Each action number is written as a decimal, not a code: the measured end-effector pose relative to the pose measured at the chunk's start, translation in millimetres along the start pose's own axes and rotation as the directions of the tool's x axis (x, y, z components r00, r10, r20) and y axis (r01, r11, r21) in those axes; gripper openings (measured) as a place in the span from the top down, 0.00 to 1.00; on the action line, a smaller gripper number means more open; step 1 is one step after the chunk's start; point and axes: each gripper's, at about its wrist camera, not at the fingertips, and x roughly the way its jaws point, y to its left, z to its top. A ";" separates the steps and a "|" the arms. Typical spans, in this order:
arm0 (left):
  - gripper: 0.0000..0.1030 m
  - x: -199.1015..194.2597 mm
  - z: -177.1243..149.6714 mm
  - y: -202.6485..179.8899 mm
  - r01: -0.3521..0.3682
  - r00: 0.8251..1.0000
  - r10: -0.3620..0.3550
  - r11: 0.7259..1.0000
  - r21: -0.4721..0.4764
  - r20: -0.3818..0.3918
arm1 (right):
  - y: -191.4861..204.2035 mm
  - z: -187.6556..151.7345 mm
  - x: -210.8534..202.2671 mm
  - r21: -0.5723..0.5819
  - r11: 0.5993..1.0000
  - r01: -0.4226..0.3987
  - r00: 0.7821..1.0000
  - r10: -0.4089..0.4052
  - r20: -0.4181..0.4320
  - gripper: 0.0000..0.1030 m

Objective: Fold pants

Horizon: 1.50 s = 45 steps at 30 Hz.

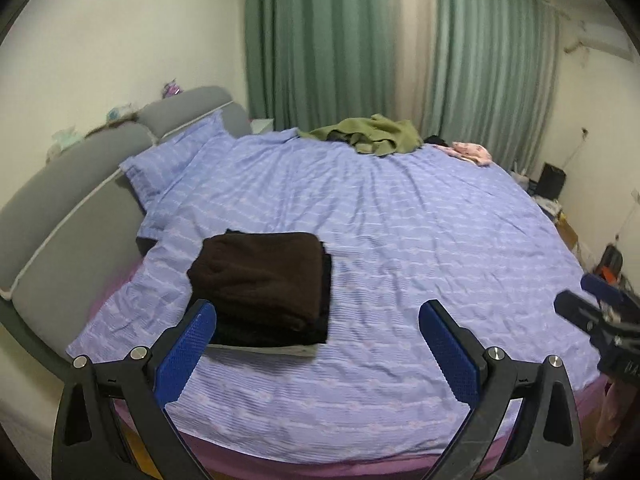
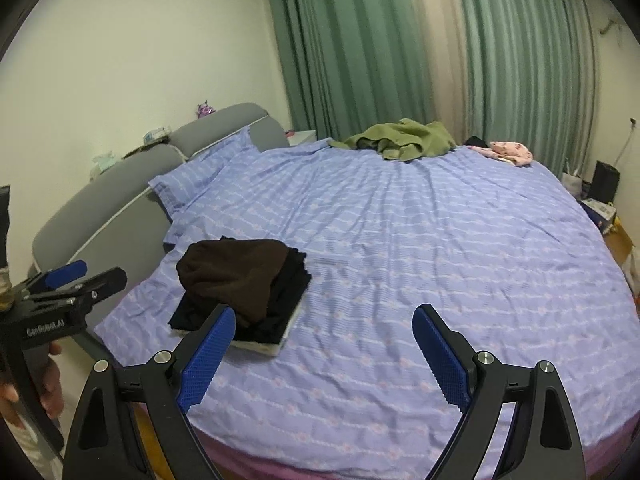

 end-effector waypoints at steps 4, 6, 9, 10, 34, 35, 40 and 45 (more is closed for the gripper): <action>0.00 -23.5 -9.9 -38.1 -0.009 1.000 0.007 0.998 0.062 0.022 | -26.7 -10.4 -33.3 0.027 1.000 0.001 1.000 -0.001 0.013 0.11; 0.00 -34.6 -15.1 -55.0 0.008 0.999 -0.010 0.998 0.068 0.030 | -38.1 -14.9 -46.3 0.031 0.999 0.009 1.000 -0.010 0.017 0.11; 0.00 -48.9 -22.3 -72.4 0.021 0.999 -0.023 0.998 0.056 0.041 | -55.2 -22.1 -67.1 0.029 0.999 0.026 0.999 -0.027 0.024 0.11; 0.00 -52.5 -24.3 -76.7 0.025 0.999 -0.027 0.998 0.054 0.044 | -60.6 -24.4 -73.8 0.028 0.999 0.032 0.999 -0.033 0.028 0.11; 0.00 -89.0 -39.3 -145.5 0.041 0.997 -0.044 0.998 0.055 0.056 | -112.7 -42.0 -136.1 0.009 0.998 0.062 0.995 -0.062 0.077 0.11; 0.00 -89.7 -39.7 -147.4 0.039 0.997 -0.043 0.998 0.056 0.057 | -112.7 -43.1 -137.1 0.009 0.998 0.063 0.995 -0.064 0.077 0.11; 0.00 -92.2 -39.9 -150.6 0.044 0.997 -0.047 0.997 0.061 0.059 | -116.4 -44.1 -142.6 0.012 0.998 0.062 0.994 -0.062 0.086 0.11; 0.00 -94.2 -37.7 -148.7 0.046 0.996 -0.051 0.997 0.068 0.067 | -117.2 -45.5 -143.4 0.019 0.998 0.059 0.994 -0.061 0.086 0.11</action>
